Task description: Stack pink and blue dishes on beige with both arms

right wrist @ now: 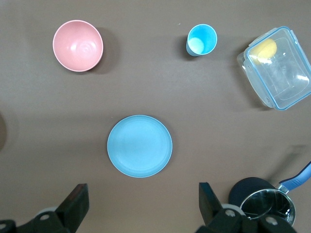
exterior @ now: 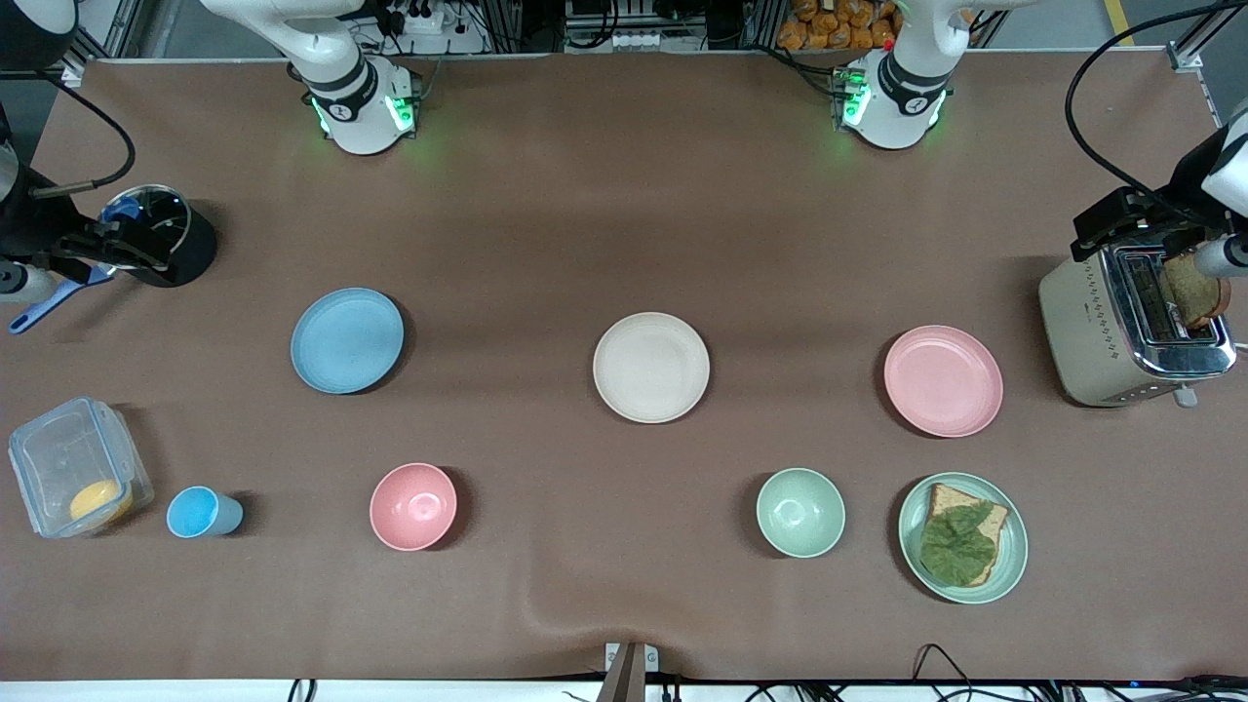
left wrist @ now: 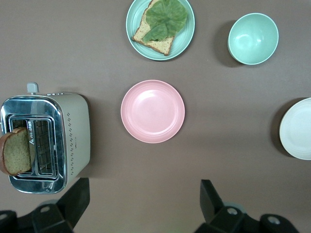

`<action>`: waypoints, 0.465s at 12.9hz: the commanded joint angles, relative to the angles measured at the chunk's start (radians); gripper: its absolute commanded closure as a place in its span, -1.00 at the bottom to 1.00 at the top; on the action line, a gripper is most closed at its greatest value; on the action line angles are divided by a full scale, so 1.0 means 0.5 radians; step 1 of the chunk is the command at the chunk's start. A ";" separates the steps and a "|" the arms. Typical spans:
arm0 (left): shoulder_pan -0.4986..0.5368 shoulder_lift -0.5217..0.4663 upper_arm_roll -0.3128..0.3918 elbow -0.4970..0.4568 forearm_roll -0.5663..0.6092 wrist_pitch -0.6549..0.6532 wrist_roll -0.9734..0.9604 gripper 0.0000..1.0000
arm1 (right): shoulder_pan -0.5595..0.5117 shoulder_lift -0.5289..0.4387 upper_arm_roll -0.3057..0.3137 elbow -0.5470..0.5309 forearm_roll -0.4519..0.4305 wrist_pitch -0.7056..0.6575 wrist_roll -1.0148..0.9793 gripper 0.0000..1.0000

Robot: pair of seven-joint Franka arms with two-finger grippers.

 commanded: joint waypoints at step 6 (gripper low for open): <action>0.033 0.057 0.001 -0.040 -0.017 -0.007 0.122 -1.00 | -0.005 0.006 0.004 0.017 -0.013 -0.020 0.033 -1.00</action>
